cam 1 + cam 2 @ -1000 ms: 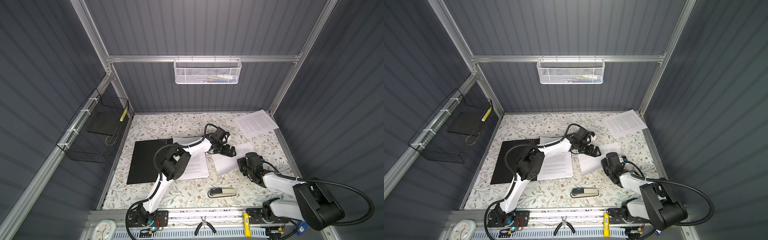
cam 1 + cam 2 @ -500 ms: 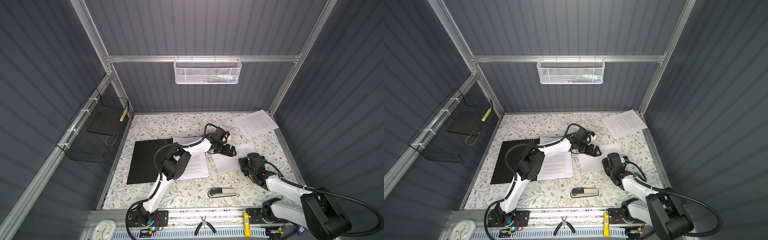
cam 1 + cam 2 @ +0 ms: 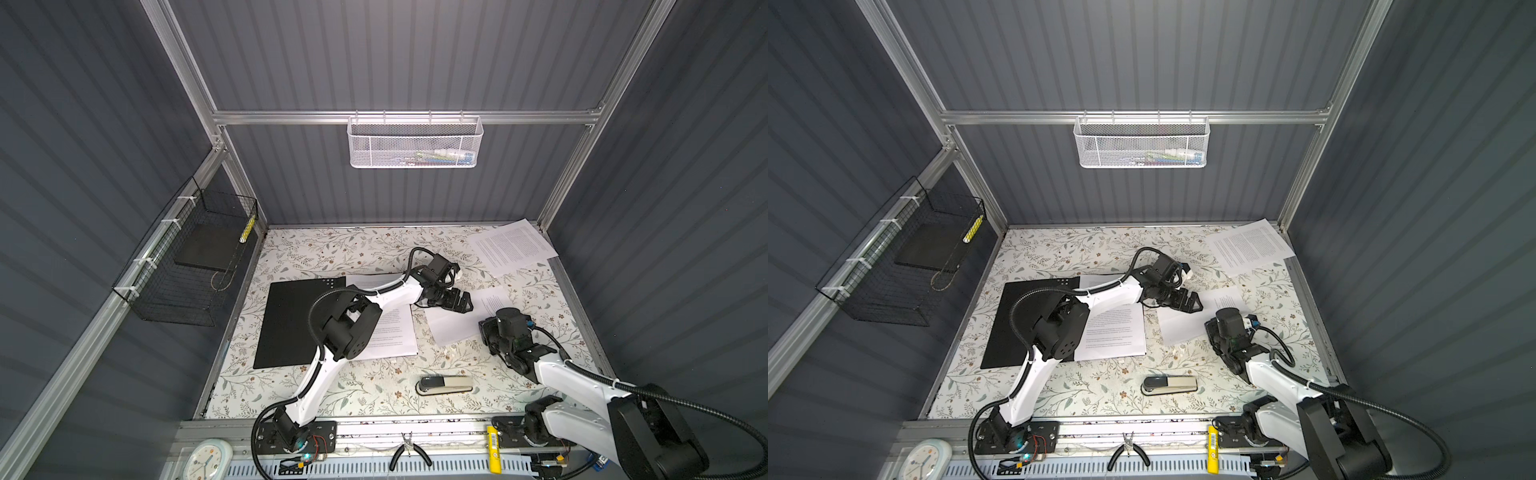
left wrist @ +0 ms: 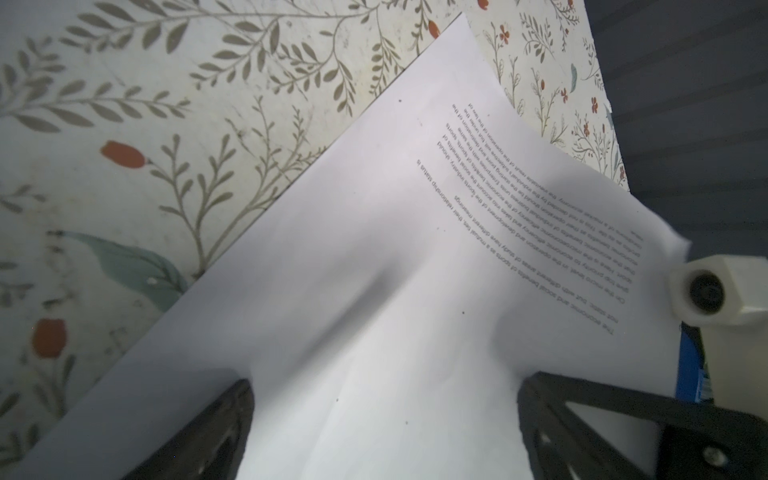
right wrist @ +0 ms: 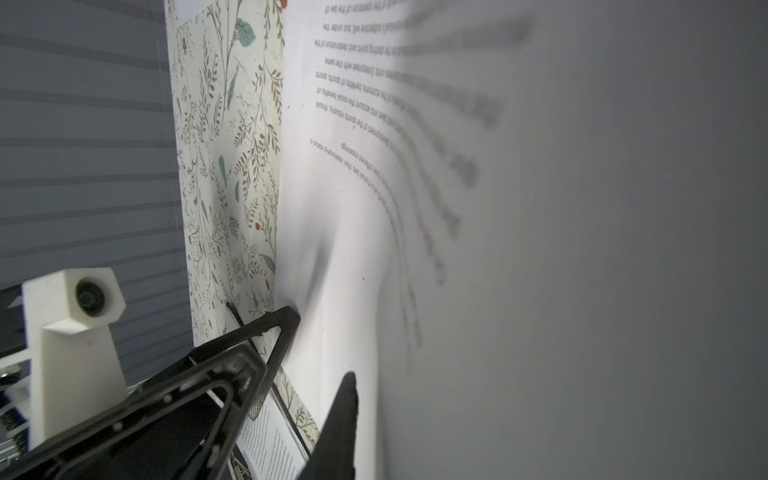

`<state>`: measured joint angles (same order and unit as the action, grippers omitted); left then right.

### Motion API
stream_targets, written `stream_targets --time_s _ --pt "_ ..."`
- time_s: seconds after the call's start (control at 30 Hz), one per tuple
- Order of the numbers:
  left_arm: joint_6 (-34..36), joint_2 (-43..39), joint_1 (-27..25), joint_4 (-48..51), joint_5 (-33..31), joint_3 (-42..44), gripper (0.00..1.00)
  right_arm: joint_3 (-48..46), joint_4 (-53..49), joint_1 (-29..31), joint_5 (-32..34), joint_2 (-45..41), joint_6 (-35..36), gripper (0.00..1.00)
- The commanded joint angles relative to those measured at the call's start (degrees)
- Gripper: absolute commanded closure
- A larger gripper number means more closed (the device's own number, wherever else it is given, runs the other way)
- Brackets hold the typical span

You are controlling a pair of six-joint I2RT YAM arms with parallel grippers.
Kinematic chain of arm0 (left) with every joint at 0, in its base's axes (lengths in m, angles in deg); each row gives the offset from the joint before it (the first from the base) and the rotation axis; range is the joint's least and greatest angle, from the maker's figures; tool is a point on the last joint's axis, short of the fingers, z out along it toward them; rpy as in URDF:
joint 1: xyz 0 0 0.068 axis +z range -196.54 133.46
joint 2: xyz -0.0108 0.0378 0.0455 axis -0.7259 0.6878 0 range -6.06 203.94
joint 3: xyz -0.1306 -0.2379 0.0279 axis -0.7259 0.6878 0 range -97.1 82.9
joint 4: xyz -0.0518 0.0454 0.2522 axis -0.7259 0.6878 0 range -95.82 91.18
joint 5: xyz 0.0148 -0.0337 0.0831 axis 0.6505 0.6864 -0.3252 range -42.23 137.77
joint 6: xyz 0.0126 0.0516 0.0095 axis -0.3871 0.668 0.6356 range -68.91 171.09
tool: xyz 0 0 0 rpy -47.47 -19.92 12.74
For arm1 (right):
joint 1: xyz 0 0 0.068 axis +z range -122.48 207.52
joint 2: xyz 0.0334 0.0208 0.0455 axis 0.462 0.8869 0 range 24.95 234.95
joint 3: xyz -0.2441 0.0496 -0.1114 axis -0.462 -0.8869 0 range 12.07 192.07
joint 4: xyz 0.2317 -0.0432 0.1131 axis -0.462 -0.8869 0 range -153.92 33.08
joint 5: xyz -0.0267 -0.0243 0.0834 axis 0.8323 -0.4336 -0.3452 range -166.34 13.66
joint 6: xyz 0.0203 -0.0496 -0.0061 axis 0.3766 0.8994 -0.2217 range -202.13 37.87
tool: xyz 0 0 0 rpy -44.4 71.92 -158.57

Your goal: Put the files into the folder

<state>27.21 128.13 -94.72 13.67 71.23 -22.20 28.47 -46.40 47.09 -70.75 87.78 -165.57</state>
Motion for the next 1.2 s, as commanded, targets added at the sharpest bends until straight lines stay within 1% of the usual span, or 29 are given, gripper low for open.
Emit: stream_targets --time_s 0.0,0.07,0.1,0.2,0.27,0.37,0.43,0.5,0.57,0.67,0.73,0.8,0.9,0.97,1.03,1.07,1.1,1.17 --pt "-1.35 4.17 0.22 5.12 0.07 1.9 0.0 -0.23 -3.07 0.38 1.66 -1.79 0.05 0.93" --pt "-1.27 3.65 0.28 5.23 0.89 1.12 0.0 -0.1 -3.68 0.35 1.81 -2.5 0.37 0.99" --pt "-1.21 3.23 0.2 5.43 1.12 0.58 0.0 0.22 -4.25 0.34 1.89 -2.86 0.7 1.0" --pt "-0.84 2.02 0.26 6.54 1.77 -2.26 0.0 1.33 -5.57 0.38 1.75 -3.56 2.03 1.0" --pt "-0.35 1.21 0.22 7.61 3.12 -5.25 0.0 2.82 -6.63 0.35 1.95 -3.89 4.11 1.0" --pt "-0.29 -2.25 0.33 7.27 4.53 -8.51 0.0 6.71 -9.65 0.38 2.81 -4.19 9.02 1.0" --pt "-0.2 -6.23 0.37 5.88 4.49 -9.03 0.0 9.47 -10.31 0.25 2.72 -4.25 13.5 1.0" --pt "0.01 -10.88 0.7 3.25 4.41 -7.1 0.0 12.78 -11.88 0.16 2.75 -4.47 18.51 1.0" --pt "0.15 -17.26 1.15 -0.57 3.12 -2.61 0.0 17.34 -14.41 0.02 1.2 -3.72 25.11 1.0" --pt "0.13 -28.07 2.2 -6.65 -2.63 7.76 0.0 28.11 -20.99 0.01 -3.4 0.3 36.53 1.0" --pt "1.03 -35.88 2.71 -10.02 -9.03 14.99 0.0 35.38 -24.67 0.11 -8.23 4.83 42.63 1.0" --pt "2.2 -42.93 2.99 -12.57 -13.71 21.22 0.0 41.91 -28.14 0.6 -12.37 8.44 47.04 1.0" --pt "4.93 -53.07 3.01 -14.57 -20.23 31.13 0.0 53.44 -35.49 3.2 -16.96 14.33 53.36 1.0" --pt "6.92 -58.51 3.01 -13.18 -24.53 35.13 0.0 60.33 -38.88 5.28 -21.12 18.09 55.88 1.0" --pt "8.86 -63.97 3.01 -11.06 -29.95 38.48 0.0 66.55 -41.32 8.84 -23.57 21.7 57.98 1.0" --pt "9.79 -66.15 3.07 -10.21 -31.96 39.85 0.0 68.88 -41.97 10.25 -25.35 23.26 58.49 1.0" --pt "10.9 -68.4 3.02 -9.2 -33.99 41.17 0.0 71.3 -42.41 11.61 -28.64 24.68 58.8 1.0" --pt "12.55 -72.17 3.08 -6.75 -37.33 43.01 0.0 73.77 -41.26 13.11 -33.2 26.3 58.13 1.0"
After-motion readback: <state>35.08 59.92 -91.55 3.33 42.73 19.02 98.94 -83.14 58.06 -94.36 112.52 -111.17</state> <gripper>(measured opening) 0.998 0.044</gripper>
